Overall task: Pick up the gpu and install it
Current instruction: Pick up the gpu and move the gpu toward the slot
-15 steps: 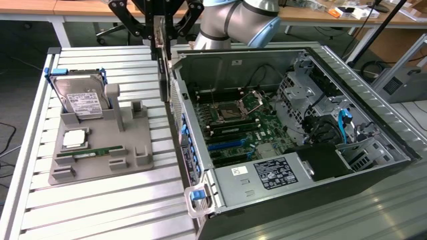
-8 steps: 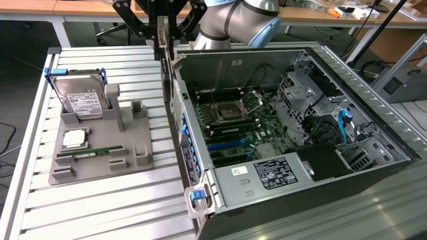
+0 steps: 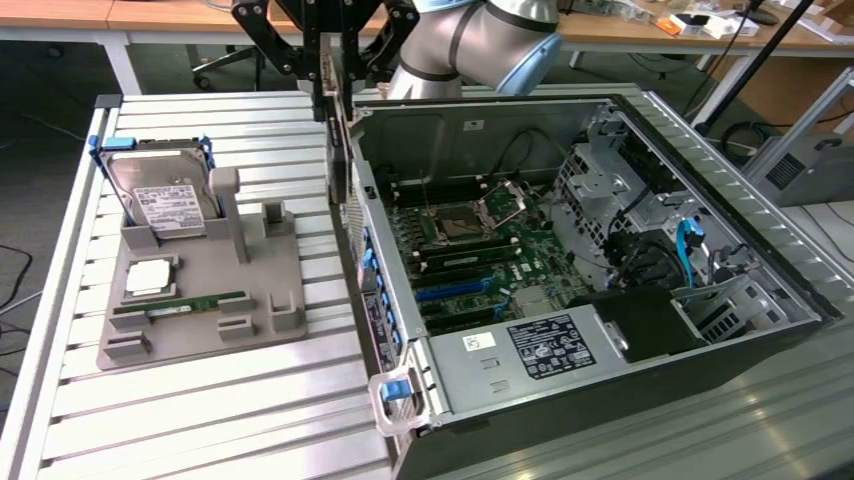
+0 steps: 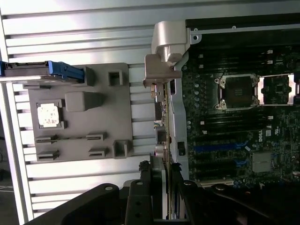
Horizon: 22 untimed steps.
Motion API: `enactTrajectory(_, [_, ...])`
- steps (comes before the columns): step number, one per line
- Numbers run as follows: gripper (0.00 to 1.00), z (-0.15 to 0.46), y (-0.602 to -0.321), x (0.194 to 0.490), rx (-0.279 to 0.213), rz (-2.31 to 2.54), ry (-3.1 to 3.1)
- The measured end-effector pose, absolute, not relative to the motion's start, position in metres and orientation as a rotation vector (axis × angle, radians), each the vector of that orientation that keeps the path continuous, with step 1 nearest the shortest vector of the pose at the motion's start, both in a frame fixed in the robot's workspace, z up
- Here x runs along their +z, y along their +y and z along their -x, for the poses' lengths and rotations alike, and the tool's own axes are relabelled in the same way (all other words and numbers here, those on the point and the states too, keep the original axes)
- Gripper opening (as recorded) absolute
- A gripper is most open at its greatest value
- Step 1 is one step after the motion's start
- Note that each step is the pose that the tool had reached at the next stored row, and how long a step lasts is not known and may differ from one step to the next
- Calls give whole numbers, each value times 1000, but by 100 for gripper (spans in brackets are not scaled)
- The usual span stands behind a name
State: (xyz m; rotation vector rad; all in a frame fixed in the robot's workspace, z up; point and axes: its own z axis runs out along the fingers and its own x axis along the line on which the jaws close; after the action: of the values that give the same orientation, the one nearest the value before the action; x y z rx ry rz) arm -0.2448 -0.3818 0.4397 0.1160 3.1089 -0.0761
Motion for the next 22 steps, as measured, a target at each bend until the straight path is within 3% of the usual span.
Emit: enactTrajectory(22, [27,238,-382,439,-83,-116,3109])
